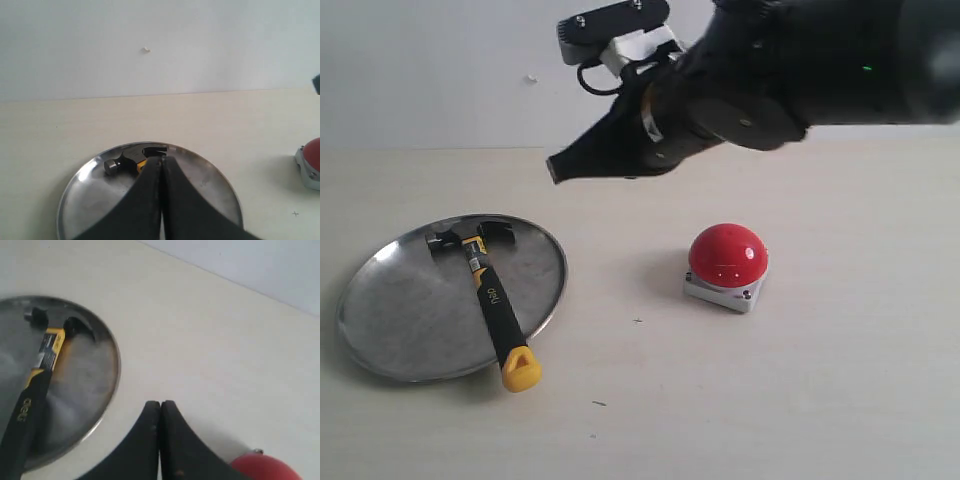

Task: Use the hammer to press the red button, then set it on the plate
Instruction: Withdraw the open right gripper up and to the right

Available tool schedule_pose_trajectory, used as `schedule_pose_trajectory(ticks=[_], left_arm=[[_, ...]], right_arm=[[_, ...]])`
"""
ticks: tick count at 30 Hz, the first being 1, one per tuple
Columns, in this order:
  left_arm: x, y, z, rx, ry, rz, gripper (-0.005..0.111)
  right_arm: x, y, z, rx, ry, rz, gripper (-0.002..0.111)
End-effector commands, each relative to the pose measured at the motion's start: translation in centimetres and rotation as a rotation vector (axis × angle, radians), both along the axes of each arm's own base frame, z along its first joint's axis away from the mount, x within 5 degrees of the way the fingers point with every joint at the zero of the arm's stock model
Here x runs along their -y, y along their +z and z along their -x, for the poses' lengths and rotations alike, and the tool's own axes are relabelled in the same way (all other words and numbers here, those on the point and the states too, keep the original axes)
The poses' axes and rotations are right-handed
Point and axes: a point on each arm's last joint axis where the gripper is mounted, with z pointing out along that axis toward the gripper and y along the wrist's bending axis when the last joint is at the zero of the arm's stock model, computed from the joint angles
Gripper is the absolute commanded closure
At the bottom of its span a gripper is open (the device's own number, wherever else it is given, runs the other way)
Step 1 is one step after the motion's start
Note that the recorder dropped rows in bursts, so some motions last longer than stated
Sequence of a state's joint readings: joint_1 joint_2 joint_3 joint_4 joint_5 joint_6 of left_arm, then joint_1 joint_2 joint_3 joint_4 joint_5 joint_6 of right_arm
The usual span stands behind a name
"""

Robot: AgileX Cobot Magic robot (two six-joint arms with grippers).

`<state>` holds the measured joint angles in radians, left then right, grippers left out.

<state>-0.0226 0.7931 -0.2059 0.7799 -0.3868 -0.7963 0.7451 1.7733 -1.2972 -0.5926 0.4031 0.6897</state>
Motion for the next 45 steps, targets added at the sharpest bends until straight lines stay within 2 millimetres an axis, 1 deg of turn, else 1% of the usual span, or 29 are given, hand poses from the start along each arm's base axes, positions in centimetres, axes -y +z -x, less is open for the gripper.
schedule_pose_trajectory(ticks=[1,3,6,10,14,28,30,32,34,36,38,42,45], left_arm=[[-0.1,-0.1,0.1,-0.002,0.005,-0.002,0.107],[-0.1,-0.1,0.1,-0.002,0.005,-0.002,0.107],[-0.1,-0.1,0.1,-0.002,0.005,-0.002,0.107],[-0.1,-0.1,0.1,-0.002,0.005,-0.002,0.107],[-0.1,-0.1,0.1,-0.002,0.005,-0.002,0.107],[-0.1,-0.1,0.1,-0.002,0.005,-0.002,0.107],[-0.1,-0.1,0.1,-0.002,0.005,-0.002,0.107],[-0.1,-0.1,0.1,-0.002,0.005,-0.002,0.107],[-0.1,-0.1,0.1,-0.002,0.005,-0.002,0.107],[-0.1,-0.1,0.1,-0.002,0.005,-0.002,0.107],[-0.1,-0.1,0.1,-0.002,0.005,-0.002,0.107],[-0.1,-0.1,0.1,-0.002,0.005,-0.002,0.107],[-0.1,-0.1,0.1,-0.002,0.005,-0.002,0.107]], right_arm=[[2.6,-0.4,4.3,0.034,0.119,-0.087,0.108],[3.7,-0.8,6.7,0.066,0.195,-0.172,0.108],[5.3,-1.3,9.4,0.096,0.268,-0.232,0.108],[6.9,-1.8,11.3,0.094,0.277,-0.226,0.108],[7.3,-1.7,11.6,0.096,0.273,-0.226,0.108],[7.3,-1.7,11.6,0.103,0.281,-0.217,0.108],[7.4,-1.9,11.6,0.133,0.319,-0.145,0.108],[7.9,-2.3,11.5,0.116,0.309,-0.071,0.108],[9.1,-2.4,11.3,0.073,0.238,-0.012,0.108],[10.6,-2.1,11.1,0.030,0.126,-0.008,0.108],[12.4,-1.4,10.9,0.021,0.020,-0.032,0.108],[15.9,1.0,11.4,0.142,-0.087,-0.130,0.108],[18.9,2.1,12.2,0.237,-0.185,-0.185,0.108]])
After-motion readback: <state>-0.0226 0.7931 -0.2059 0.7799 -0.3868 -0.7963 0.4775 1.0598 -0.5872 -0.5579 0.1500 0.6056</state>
